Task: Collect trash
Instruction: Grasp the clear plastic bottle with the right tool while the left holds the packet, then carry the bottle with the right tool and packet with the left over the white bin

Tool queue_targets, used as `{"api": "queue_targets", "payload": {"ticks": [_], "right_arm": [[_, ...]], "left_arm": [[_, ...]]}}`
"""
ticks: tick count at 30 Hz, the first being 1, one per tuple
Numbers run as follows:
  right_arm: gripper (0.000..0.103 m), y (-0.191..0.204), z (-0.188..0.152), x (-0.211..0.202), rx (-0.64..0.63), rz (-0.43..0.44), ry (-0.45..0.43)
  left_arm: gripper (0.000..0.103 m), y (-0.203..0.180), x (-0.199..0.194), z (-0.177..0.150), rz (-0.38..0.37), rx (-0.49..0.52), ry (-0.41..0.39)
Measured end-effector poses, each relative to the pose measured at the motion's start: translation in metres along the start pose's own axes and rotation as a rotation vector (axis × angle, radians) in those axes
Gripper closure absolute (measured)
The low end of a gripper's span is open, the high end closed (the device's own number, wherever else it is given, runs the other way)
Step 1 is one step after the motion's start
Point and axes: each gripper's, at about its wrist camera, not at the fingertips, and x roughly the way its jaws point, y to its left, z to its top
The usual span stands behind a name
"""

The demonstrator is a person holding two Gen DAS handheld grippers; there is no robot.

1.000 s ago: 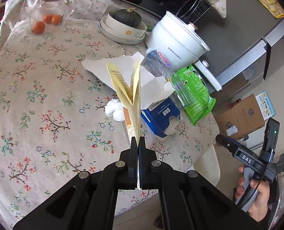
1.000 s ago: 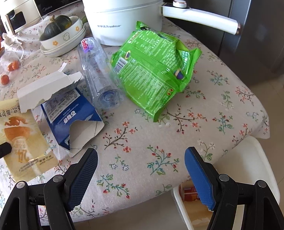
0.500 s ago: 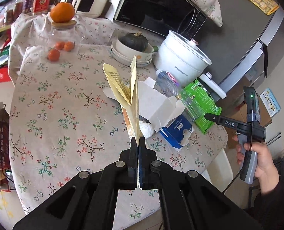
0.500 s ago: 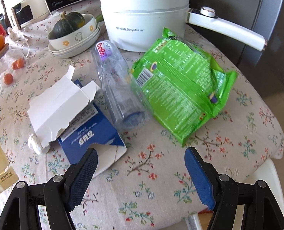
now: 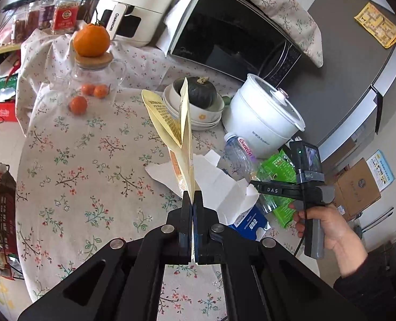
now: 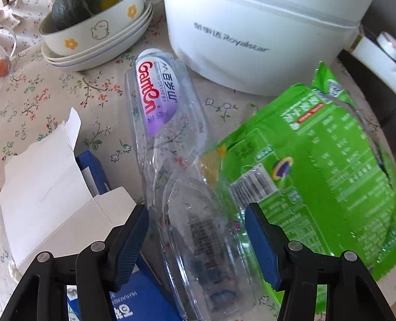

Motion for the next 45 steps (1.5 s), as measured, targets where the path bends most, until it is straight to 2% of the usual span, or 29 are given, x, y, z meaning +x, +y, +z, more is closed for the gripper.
{"api": "queue_targets", "payload": {"ticks": [6, 9, 12, 20, 26, 32, 38, 42, 45], "right_arm": [[0.034, 0.007, 0.004, 0.014, -0.043, -0.032, 0.016], [0.034, 0.009, 0.000, 0.023, -0.049, -0.045, 0.062], [0.037, 0.013, -0.007, 0.020, -0.061, -0.072, 0.047], [0.039, 0.019, -0.022, -0.037, -0.084, -0.113, -0.073], [0.040, 0.004, -0.035, -0.080, -0.054, -0.117, -0.132], [0.041, -0.007, -0.060, -0.103, -0.031, -0.101, -0.151], [0.041, -0.019, -0.102, -0.125, -0.018, -0.065, -0.174], [0.040, -0.026, -0.131, -0.124, -0.013, -0.031, -0.143], [0.040, -0.028, -0.151, -0.112, -0.016, -0.007, -0.086]], "left_arm": [[0.103, -0.009, 0.003, 0.000, -0.020, -0.009, 0.003], [0.103, -0.010, 0.001, -0.002, -0.022, -0.007, 0.003], [0.103, -0.010, 0.000, -0.004, -0.019, 0.000, 0.004], [0.103, -0.016, -0.004, -0.014, -0.038, 0.022, 0.013], [0.103, -0.024, -0.007, -0.023, -0.062, 0.039, 0.024], [0.103, -0.031, -0.008, -0.034, -0.073, 0.061, 0.039], [0.103, -0.040, -0.010, -0.046, -0.078, 0.097, 0.052], [0.103, -0.043, -0.011, -0.053, -0.090, 0.111, 0.070], [0.103, -0.047, -0.011, -0.056, -0.095, 0.125, 0.081]]}}
